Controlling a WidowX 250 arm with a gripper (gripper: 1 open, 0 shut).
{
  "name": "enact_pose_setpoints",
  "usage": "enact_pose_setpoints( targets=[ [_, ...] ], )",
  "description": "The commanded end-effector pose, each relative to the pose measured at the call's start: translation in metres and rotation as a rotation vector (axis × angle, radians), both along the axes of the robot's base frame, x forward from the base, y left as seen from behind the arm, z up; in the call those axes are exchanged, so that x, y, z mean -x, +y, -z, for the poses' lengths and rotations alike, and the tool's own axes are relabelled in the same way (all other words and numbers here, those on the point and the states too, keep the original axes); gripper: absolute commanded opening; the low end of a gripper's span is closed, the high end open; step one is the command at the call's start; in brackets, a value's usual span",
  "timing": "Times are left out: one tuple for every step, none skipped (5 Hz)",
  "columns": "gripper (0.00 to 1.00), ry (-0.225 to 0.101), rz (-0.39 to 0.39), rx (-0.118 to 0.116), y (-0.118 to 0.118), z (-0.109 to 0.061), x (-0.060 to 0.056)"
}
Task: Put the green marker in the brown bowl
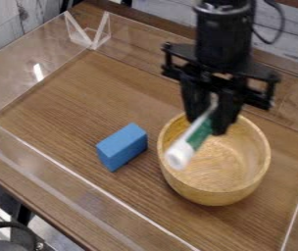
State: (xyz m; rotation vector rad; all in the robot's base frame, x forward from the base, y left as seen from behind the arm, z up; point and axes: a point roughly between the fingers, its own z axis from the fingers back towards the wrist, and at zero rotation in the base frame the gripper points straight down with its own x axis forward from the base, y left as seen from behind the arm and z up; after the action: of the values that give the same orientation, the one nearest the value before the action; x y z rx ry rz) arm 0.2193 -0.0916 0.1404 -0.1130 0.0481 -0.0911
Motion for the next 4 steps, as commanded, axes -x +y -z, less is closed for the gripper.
enact_pose_setpoints(
  targets=[
    [0.0,-0.058,-0.024,0.009,-0.015,-0.006,-0.002],
    [0.0,-0.065,-0.029,0.007,-0.019,0.002,-0.001],
    [0.0,-0.077,-0.033,0.003,-0.02,0.01,0.0],
    [0.0,-0.091,-0.036,0.002,-0.019,0.018,0.0]
  ],
)
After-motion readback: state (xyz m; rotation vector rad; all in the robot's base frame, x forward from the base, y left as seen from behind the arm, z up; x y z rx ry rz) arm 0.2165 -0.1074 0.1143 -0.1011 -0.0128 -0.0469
